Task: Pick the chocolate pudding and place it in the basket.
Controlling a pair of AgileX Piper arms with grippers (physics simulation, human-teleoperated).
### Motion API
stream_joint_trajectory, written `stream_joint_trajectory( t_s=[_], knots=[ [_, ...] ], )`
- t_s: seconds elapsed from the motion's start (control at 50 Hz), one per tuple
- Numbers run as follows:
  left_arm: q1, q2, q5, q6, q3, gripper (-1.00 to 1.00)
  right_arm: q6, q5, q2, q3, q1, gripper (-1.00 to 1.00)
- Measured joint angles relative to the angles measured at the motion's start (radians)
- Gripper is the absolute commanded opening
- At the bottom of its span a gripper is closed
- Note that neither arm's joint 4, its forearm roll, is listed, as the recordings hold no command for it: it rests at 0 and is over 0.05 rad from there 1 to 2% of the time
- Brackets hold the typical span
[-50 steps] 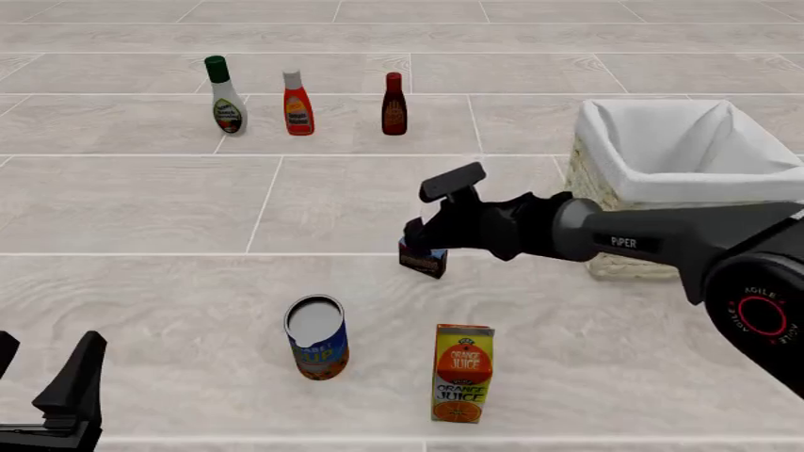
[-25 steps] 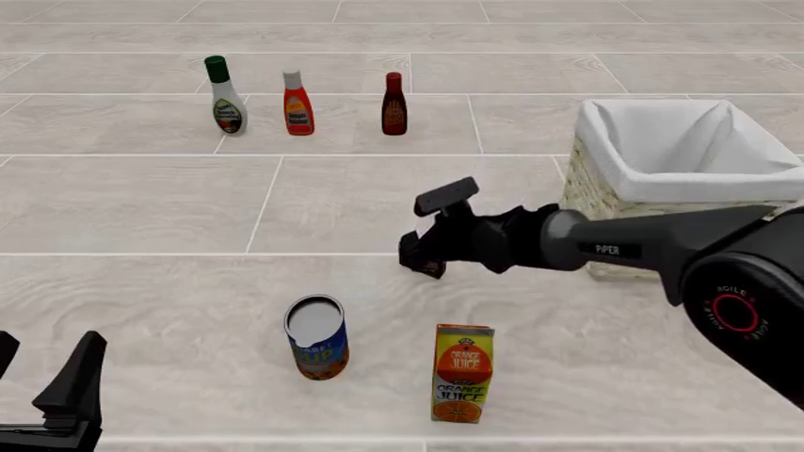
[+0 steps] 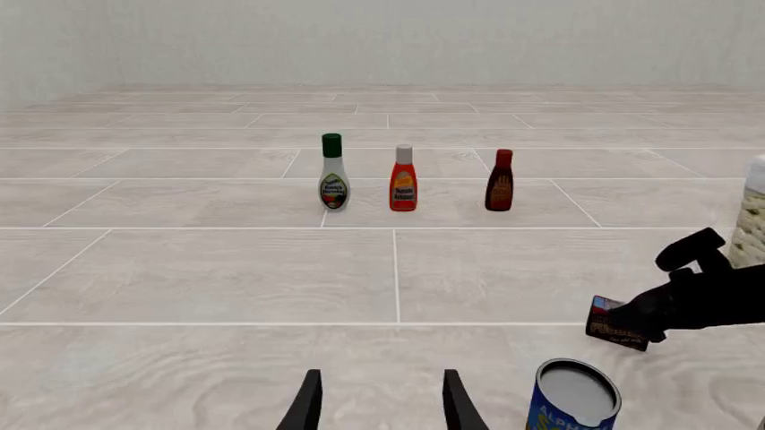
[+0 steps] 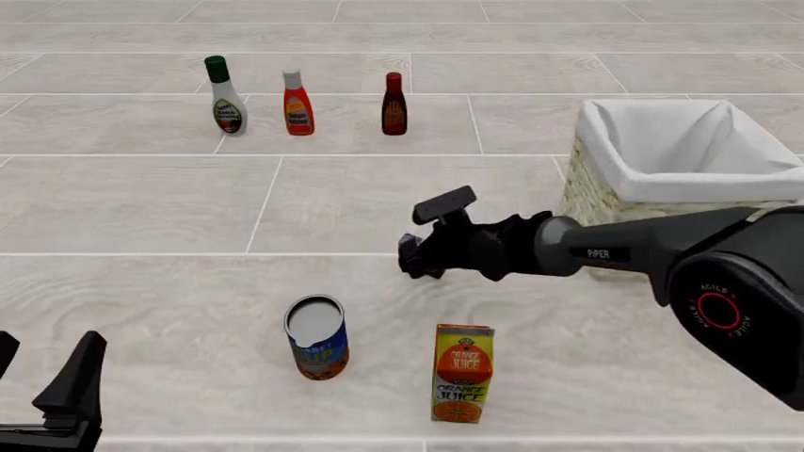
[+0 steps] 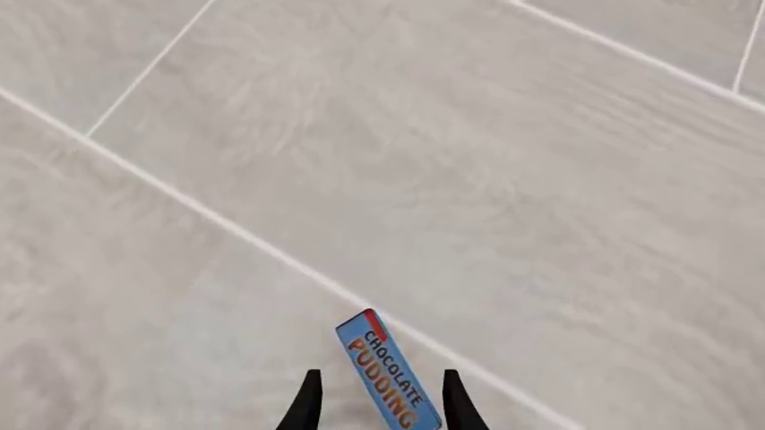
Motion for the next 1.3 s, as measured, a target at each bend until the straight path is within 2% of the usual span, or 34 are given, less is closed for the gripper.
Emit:
stream_joint_trajectory(
  t_s=[1.3],
  knots=[
    [0.0,0.0,0.0,0.0,0.0,1.0,0.009,-0.027,0.052,-0.01,0.001,1.0]
  ],
)
